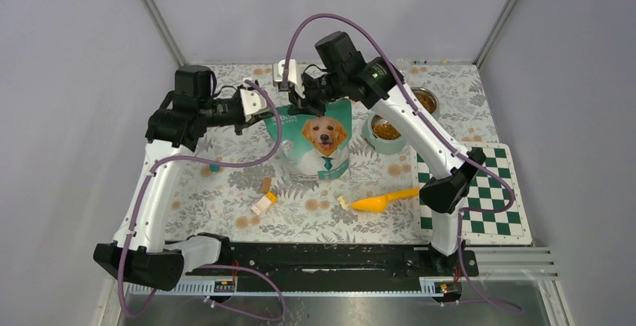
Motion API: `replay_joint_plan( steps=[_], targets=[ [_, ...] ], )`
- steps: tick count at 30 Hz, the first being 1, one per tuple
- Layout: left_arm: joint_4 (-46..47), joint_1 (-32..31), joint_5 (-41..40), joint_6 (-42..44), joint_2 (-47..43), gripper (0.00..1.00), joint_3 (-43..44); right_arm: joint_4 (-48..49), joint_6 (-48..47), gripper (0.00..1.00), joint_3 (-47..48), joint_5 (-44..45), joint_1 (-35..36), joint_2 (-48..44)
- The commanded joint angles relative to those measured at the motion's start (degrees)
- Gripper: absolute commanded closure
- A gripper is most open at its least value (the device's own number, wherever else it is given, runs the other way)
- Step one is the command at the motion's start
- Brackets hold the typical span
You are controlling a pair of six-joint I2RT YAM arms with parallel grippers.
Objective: Serve the pet food
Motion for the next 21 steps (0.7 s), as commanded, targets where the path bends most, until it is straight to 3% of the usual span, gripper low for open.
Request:
replay_joint_plan(
  steps=[1,3,5,8,12,15,18,21],
  targets=[
    [8.22,0.76,8.58,-0.98,-3.93,1.00,0.92,3.40,0.95,1.00,-0.43,-2.39,0.49,-1.03],
    [8.28,0.91,8.98,-1.04,-4.00,1.00,0.92,3.48,1.73,0.97,0.34,-2.98,0.49,-0.78],
    [8.38,0.88,9.27,-1.18,-4.02,1.00,0.85,3.56,2.32,0.86,1.03,-4.10,0.49,-0.35],
    [9.20,0.96,9.33,-1.66,-4.17,1.00,0.48,3.67,3.42,0.76,1.80,-6.19,0.62,0.66],
    [10.10,1.10,9.47,-2.14,-4.44,1.00,-0.13,5.10,4.52,0.75,0.73,-7.32,0.82,1.04],
    [10.12,1.34,9.46,-2.13,-4.60,1.00,-0.32,8.08,5.94,0.79,-1.09,-7.92,0.84,0.58],
    [10.20,1.62,9.72,-2.12,-4.87,1.00,-0.54,8.66,6.12,0.99,-1.39,-7.55,0.84,0.62],
    [10.13,2.07,9.99,-2.11,-5.05,1.00,-0.69,8.53,6.04,1.00,-1.37,-7.30,0.84,0.34]
  ],
)
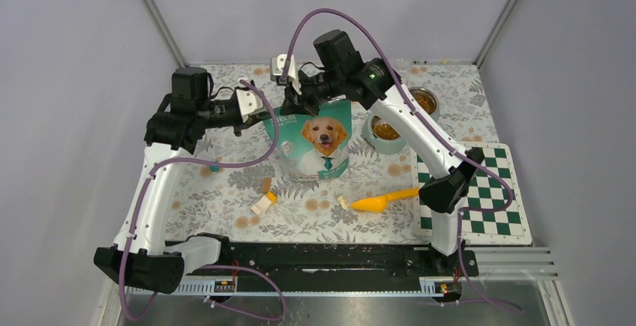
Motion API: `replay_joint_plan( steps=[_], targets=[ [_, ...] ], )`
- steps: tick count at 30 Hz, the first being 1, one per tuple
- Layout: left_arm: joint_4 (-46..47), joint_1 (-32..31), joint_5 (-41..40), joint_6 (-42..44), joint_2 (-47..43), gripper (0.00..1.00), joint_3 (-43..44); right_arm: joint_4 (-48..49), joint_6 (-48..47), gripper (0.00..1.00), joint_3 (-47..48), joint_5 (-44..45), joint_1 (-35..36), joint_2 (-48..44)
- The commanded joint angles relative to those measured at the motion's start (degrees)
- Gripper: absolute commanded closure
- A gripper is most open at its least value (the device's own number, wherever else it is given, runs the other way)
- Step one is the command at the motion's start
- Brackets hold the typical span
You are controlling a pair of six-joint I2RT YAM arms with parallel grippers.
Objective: Serve the pet food
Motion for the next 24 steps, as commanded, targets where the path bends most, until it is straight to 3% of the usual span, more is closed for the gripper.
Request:
replay_joint_plan(
  steps=[1,3,6,8,10,14,20,24],
  targets=[
    [8.14,0.67,7.39,0.06,-3.71,1.00,1.25,3.05,0.93,1.00,-0.34,-1.36,0.71,-0.02],
    [8.08,0.77,7.46,0.03,-3.70,1.00,1.17,3.11,2.14,0.99,0.54,0.13,0.71,-0.20],
    [8.10,0.83,7.40,-0.40,-3.62,0.99,1.19,2.89,3.64,0.72,1.24,3.38,0.71,-1.66],
    [8.36,0.78,7.39,-1.22,-3.63,0.90,1.22,2.10,3.05,0.56,0.34,5.62,0.56,-3.79],
    [8.76,0.77,7.63,-1.97,-3.60,0.81,1.09,0.63,2.50,0.48,-0.14,7.97,-0.01,-5.26],
    [11.41,0.58,8.64,-4.28,-3.44,0.64,0.04,-7.38,0.61,0.46,2.52,10.40,-2.44,-5.91],
    [12.38,-1.71,5.88,-5.17,-1.86,0.57,-0.05,-18.35,-3.49,0.48,6.72,14.29,-4.31,-4.87],
    [12.38,-3.53,2.24,-4.78,-0.76,0.53,0.44,-21.36,-4.34,0.55,7.84,14.74,-5.85,-4.19]
  ],
)
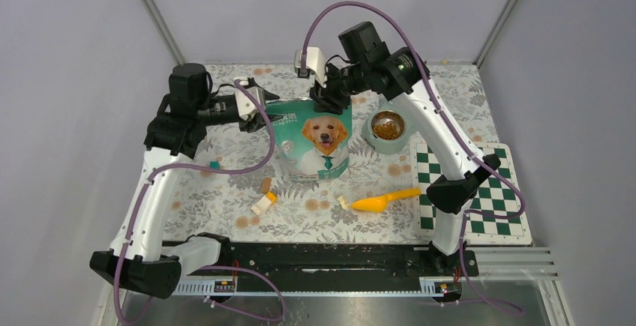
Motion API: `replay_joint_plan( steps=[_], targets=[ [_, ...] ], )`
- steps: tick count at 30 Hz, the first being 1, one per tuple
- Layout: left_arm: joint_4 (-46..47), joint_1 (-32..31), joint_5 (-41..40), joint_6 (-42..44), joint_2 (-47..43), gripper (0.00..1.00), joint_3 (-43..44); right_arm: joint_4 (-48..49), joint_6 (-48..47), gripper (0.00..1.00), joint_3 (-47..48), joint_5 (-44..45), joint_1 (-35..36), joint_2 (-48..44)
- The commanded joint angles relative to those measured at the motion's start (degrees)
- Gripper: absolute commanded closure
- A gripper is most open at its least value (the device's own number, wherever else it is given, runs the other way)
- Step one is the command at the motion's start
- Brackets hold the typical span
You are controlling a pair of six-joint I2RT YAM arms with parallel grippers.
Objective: Serve the pet food
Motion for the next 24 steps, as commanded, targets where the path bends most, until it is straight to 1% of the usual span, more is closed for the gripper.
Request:
replay_joint_plan(
  steps=[1,4,7,11,15,19,21,22,23,24],
  targets=[
    [2.95,-1.94,-3.15,-0.25,1.27,0.52,1.01,-7.27,-2.78,0.59,3.81,1.81,-1.32,-0.92],
    [1.41,-3.70,-5.98,0.04,2.78,0.49,2.36,-10.49,-4.12,0.74,6.64,1.21,-1.31,0.46],
    [-0.92,-5.90,-8.77,1.11,4.25,0.48,4.42,-12.59,-4.69,0.84,8.86,0.81,-1.34,1.34],
    [-1.17,-8.19,-11.71,2.31,4.73,0.45,5.25,-12.65,-5.05,1.00,8.91,-0.20,-1.36,0.79],
    [0.12,-10.23,-13.57,1.84,5.95,0.44,6.40,-12.65,-5.33,1.00,8.61,-0.85,-1.37,0.20],
    [0.60,-12.05,-14.42,1.41,8.18,0.44,7.78,-12.55,-5.27,1.00,8.49,-0.85,-1.37,-0.10],
    [0.60,-12.52,-14.43,1.15,9.09,0.47,8.39,-11.90,-3.89,0.82,8.43,0.87,-1.38,0.18],
    [0.60,-12.68,-14.00,0.95,9.37,0.48,8.67,-11.84,-3.43,0.75,8.42,1.79,-1.36,0.44],
    [0.60,-12.66,-13.54,0.66,9.39,0.50,8.96,-11.88,-3.22,0.71,8.11,2.49,-1.52,0.65],
    [0.65,-12.70,-13.30,0.66,9.40,0.50,9.07,-11.89,-3.16,0.68,7.65,2.75,-1.81,0.73]
  ],
)
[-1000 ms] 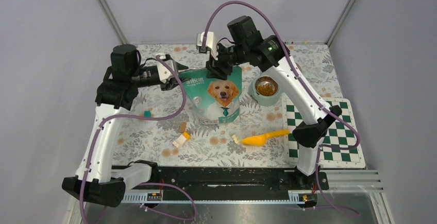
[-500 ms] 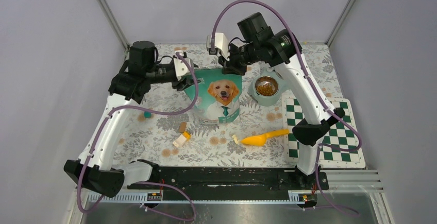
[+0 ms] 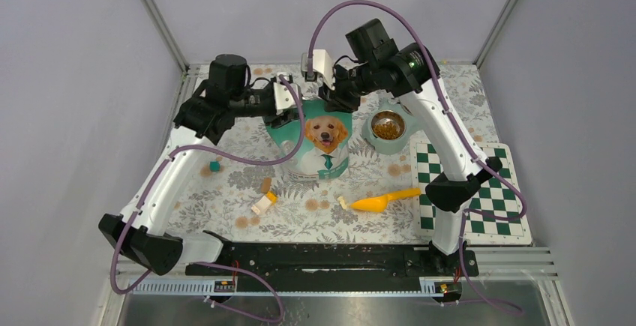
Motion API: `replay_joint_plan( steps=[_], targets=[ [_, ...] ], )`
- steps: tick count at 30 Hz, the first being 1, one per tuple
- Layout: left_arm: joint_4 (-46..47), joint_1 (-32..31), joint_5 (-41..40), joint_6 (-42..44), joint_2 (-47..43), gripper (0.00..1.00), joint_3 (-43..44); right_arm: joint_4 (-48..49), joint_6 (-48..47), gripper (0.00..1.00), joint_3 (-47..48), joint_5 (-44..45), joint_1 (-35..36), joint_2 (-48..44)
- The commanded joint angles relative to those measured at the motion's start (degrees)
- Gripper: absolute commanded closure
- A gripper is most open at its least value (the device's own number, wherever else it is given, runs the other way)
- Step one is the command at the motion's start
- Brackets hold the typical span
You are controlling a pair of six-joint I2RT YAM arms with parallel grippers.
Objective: Serve the pet food
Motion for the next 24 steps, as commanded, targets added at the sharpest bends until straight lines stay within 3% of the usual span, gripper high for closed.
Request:
replay_joint_plan(
  steps=[1,3,7,10,20,24],
  targets=[
    [1.97,-0.42,0.02,-0.45,0.45,0.50,3.10,-0.94,0.94,0.67,0.46,1.71,-0.94,-0.03],
    [1.91,-0.51,-0.02,-0.52,0.64,0.51,3.33,-1.64,0.79,0.68,-0.06,0.85,-1.49,0.20],
    [1.92,-1.25,-0.40,-0.82,1.36,0.51,4.08,-3.79,-0.08,0.78,0.92,-0.38,-1.68,1.01],
    [2.86,-2.24,-1.11,-2.41,2.15,0.52,5.06,-4.40,-0.54,1.00,1.12,-0.46,-1.77,0.58],
    [4.55,-6.73,-4.15,-5.24,4.88,0.53,5.81,1.62,1.21,1.00,-0.75,-1.39,-1.70,-3.44],
    [4.52,-8.02,-5.10,-5.65,5.72,0.70,5.83,7.32,3.28,1.00,-5.90,-1.97,-1.70,-7.02]
  ],
)
